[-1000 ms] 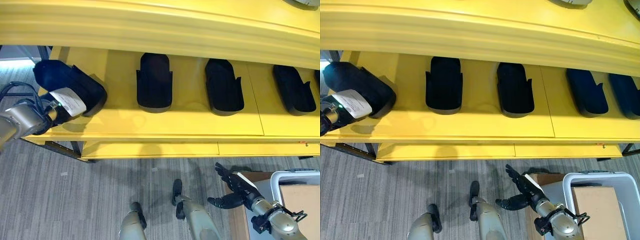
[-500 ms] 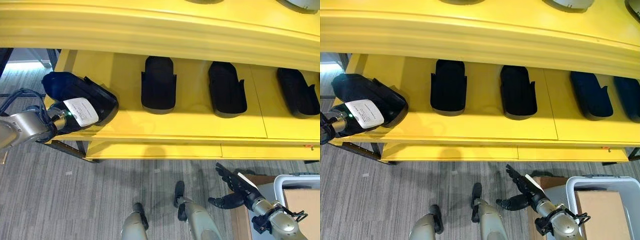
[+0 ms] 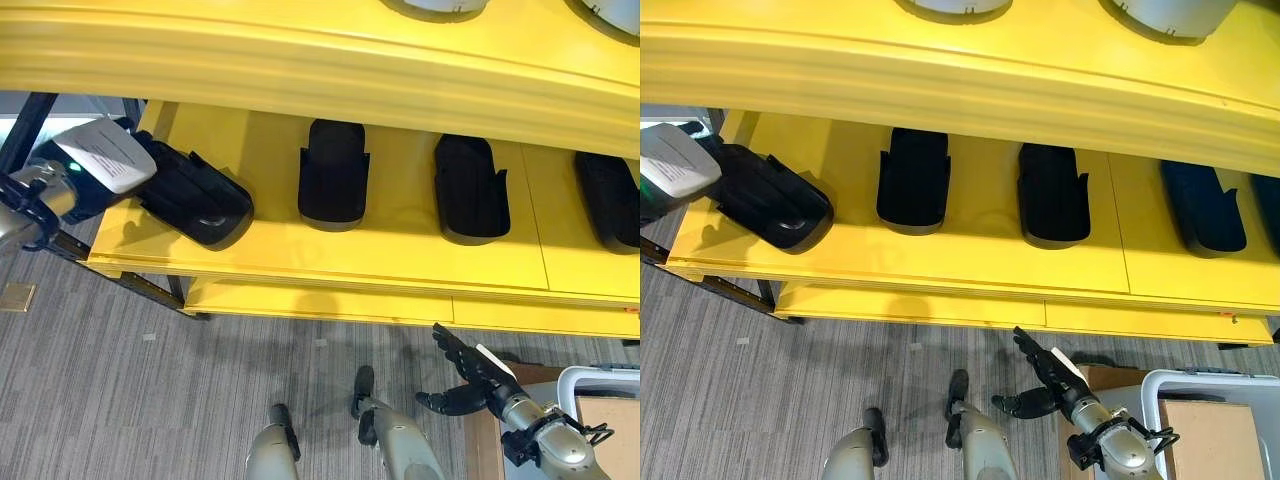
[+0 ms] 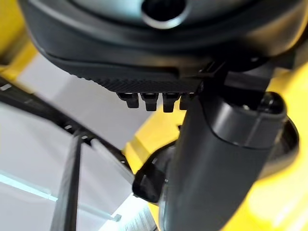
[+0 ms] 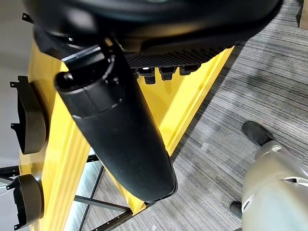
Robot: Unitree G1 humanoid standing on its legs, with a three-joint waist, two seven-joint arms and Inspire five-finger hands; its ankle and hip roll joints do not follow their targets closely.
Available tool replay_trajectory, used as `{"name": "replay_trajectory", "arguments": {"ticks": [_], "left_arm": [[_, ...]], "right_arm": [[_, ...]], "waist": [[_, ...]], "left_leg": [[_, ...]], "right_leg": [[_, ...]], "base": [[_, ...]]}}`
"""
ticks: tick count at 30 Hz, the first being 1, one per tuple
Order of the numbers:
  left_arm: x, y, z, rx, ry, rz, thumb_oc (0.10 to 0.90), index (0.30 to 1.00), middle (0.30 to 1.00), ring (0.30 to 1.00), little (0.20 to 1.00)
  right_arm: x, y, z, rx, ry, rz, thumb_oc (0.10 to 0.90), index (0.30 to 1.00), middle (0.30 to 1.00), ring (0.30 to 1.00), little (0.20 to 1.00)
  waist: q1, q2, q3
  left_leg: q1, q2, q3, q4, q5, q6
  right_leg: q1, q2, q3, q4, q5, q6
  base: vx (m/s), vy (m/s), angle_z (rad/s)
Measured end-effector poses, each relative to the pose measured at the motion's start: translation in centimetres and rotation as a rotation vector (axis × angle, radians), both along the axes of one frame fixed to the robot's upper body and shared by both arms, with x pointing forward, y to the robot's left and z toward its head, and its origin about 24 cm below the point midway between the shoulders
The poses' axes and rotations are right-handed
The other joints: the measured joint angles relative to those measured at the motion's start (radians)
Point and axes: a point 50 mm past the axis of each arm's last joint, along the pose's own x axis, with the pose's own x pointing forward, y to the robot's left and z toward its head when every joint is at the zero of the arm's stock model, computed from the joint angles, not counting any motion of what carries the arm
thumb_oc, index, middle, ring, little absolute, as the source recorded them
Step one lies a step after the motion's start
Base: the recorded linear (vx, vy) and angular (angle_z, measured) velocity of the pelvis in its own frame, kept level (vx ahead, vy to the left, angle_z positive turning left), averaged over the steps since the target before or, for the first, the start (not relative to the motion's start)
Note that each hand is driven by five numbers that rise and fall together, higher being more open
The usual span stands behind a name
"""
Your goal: Move parts from the plastic box to the shelf.
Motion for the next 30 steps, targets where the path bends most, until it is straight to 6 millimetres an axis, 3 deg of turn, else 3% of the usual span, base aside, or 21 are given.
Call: {"name": "replay_trajectory", "arguments": {"ticks": [5,8,11,13,16,20,22,23,26,28,29,30], "left_arm": [[-0.8,-0.8,0.6,-0.241,-0.058,-0.057,0.900,1.000,1.000,1.000,1.000],[-2.0,-1.9,0.3,-0.486,-0.061,-0.118,0.900,1.000,1.000,1.000,1.000],[-2.6,-3.0,-0.7,-0.737,-0.059,-0.203,0.900,1.000,1.000,1.000,1.000],[-2.8,-3.2,-2.3,-0.980,-0.077,-0.246,0.900,1.000,1.000,1.000,1.000],[-2.7,-3.0,-3.7,-1.186,-0.061,-0.234,0.900,1.000,1.000,1.000,1.000],[-2.3,-3.5,-7.5,-1.581,-0.058,-0.237,0.900,1.000,1.000,1.000,1.000],[-2.1,-3.8,-9.2,-1.680,-0.041,-0.209,0.900,1.000,1.000,1.000,1.000],[-1.6,-5.1,-12.1,-1.960,-0.077,-0.208,0.900,1.000,1.000,1.000,1.000],[-1.5,-6.9,-15.5,-2.182,-0.047,-0.141,0.900,1.000,1.000,1.000,1.000],[-1.3,-7.8,-16.8,-2.261,-0.041,-0.104,0.900,1.000,1.000,1.000,1.000],[-1.1,-9.5,-18.1,-2.458,-0.098,-0.085,0.900,1.000,1.000,1.000,1.000],[-1.0,-9.9,-18.3,-2.488,-0.114,-0.083,0.900,1.000,1.000,1.000,1.000]], "right_arm": [[0.0,0.0,0.0,0.011,-0.010,-0.020,0.900,1.000,1.000,1.000,1.000],[0.0,-0.2,-0.1,0.028,-0.020,-0.053,0.900,1.000,1.000,1.000,1.000],[-0.1,-0.4,-0.1,0.025,-0.020,-0.065,0.900,1.000,1.000,1.000,1.000],[-0.2,-0.7,0.0,0.021,-0.022,-0.078,0.900,1.000,1.000,1.000,1.000],[-0.1,-0.7,0.1,0.019,-0.026,-0.084,0.900,1.000,1.000,1.000,1.000],[-0.3,-0.9,0.0,0.014,-0.022,-0.105,0.900,1.000,1.000,1.000,1.000],[-0.5,-1.1,-0.2,0.010,-0.014,-0.119,0.900,1.000,1.000,1.000,1.000],[-0.6,-1.1,-0.2,0.008,-0.008,-0.131,0.900,1.000,1.000,1.000,1.000],[-0.4,-1.0,-0.2,0.009,-0.017,-0.145,0.900,1.000,1.000,1.000,1.000],[-0.4,-1.0,-0.2,0.008,-0.020,-0.153,0.900,1.000,1.000,1.000,1.000],[-0.3,-0.9,-0.2,0.005,-0.021,-0.162,0.900,1.000,1.000,1.000,1.000],[-0.2,-0.9,-0.2,0.005,-0.023,-0.161,0.900,1.000,1.000,1.000,1.000]], "waist": [[0.010,0.000,0.000],[0.017,0.002,0.002],[0.025,0.011,0.006],[0.018,0.027,0.011],[0.013,0.031,0.010],[0.002,0.034,0.012],[-0.010,0.031,0.012],[-0.015,0.033,0.013],[-0.023,0.024,0.017],[-0.036,0.020,0.019],[-0.036,0.020,0.019],[-0.034,0.019,0.020]], "left_leg": [[0.003,-0.002,-0.003,-0.008,0.005,-0.001],[0.016,-0.005,-0.002,-0.021,0.009,-0.001],[0.031,-0.004,-0.005,-0.027,0.010,-0.001],[0.042,-0.007,-0.006,-0.034,0.009,0.001],[0.049,-0.007,-0.007,-0.040,0.007,0.004],[0.051,-0.007,-0.007,-0.040,0.011,-0.002],[0.052,-0.008,-0.006,-0.039,0.011,-0.002],[0.053,-0.010,-0.004,-0.039,0.011,-0.002],[0.057,-0.010,-0.001,-0.038,0.011,-0.002],[0.060,-0.011,0.001,-0.039,0.011,-0.001],[0.063,-0.012,0.007,-0.040,0.010,0.000],[0.063,-0.012,0.007,-0.041,0.010,0.001]], "right_leg": [[0.001,-0.001,0.000,0.002,-0.002,0.000],[0.004,-0.005,0.001,0.014,-0.012,0.002],[0.009,-0.007,0.000,0.032,-0.026,0.003],[0.022,-0.010,0.000,0.038,-0.035,0.006],[0.024,-0.009,0.000,0.041,-0.044,0.013],[0.025,-0.011,0.000,0.049,-0.047,0.011],[0.023,-0.011,0.000,0.050,-0.047,0.010],[0.022,-0.013,0.001,0.051,-0.048,0.011],[0.018,-0.014,0.004,0.052,-0.048,0.011],[0.018,-0.013,0.006,0.052,-0.048,0.011],[0.017,-0.014,0.011,0.052,-0.050,0.013],[0.017,-0.014,0.012,0.052,-0.053,0.018]], "base": [[0.00,-0.015,0.02],[0.00,0.000,0.00],[0.00,-0.012,0.02],[0.00,-0.016,0.02],[-0.01,-0.015,0.02],[-0.01,-0.008,0.00],[-0.02,-0.011,-0.01],[-0.03,-0.015,-0.01],[-0.01,-0.007,-0.03],[-0.02,-0.014,-0.05],[-0.01,-0.010,-0.06],[-0.01,-0.016,-0.07]]}}
